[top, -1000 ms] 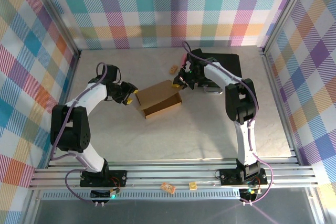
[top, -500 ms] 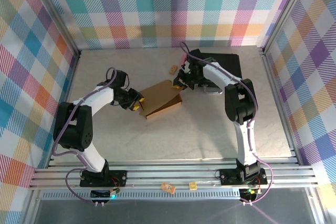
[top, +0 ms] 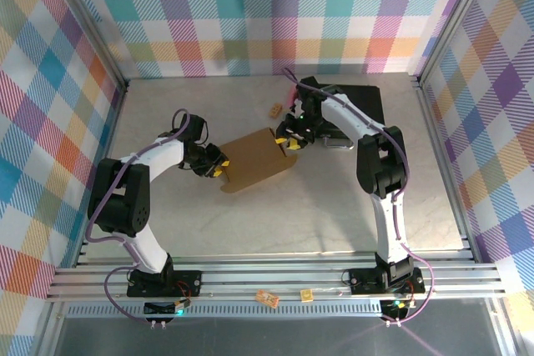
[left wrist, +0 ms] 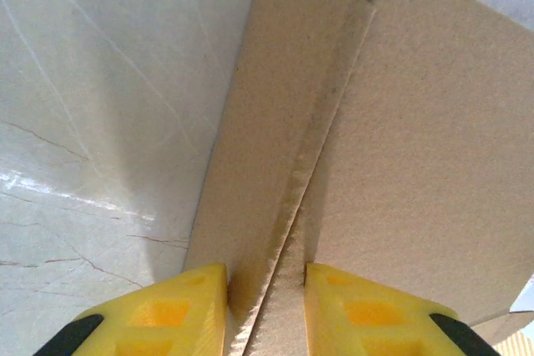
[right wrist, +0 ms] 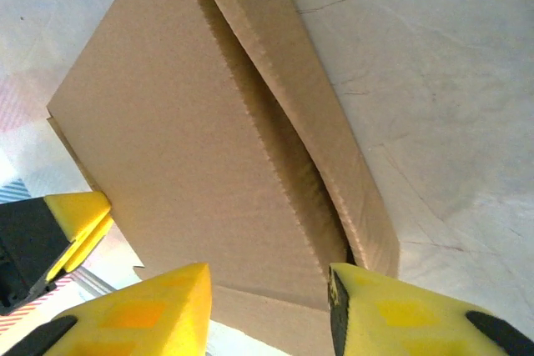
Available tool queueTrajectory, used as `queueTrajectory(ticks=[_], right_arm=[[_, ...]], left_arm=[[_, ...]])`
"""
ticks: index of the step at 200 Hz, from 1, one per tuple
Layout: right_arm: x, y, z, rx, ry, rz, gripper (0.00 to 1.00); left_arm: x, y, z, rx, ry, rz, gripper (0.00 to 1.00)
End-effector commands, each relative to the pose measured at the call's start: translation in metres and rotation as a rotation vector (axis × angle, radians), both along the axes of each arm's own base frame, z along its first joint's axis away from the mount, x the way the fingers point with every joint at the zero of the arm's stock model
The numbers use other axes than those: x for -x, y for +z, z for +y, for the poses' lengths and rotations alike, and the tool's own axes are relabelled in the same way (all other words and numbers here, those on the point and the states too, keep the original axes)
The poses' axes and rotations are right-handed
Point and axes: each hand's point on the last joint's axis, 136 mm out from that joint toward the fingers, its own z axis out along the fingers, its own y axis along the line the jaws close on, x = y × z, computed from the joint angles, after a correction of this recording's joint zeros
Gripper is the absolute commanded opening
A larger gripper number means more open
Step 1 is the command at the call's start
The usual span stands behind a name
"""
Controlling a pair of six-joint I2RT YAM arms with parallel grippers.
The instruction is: Fold the paper box
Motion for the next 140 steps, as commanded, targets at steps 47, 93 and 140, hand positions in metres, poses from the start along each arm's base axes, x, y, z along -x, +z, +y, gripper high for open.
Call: queueTrajectory(ticks=[47, 93, 140], right_arm=[[0.021, 0.003, -0.007, -0.021, 0.134, -0.038, 0.6], [-0.006, -0.008, 0.0, -0.001, 0.172, -0.108, 0.64], [-0.015, -0.019, 0.015, -0.012, 0.192, -0.099, 0.57]], left_arm=[[0.017, -0.026, 0.018, -0.127, -0.011, 0.093, 0.28], [0.015, -0.024, 0.018, -0.136, -0.032, 0.09, 0.28], [0.011, -0.023, 0.016, -0.132, -0.042, 0.088, 0.25]])
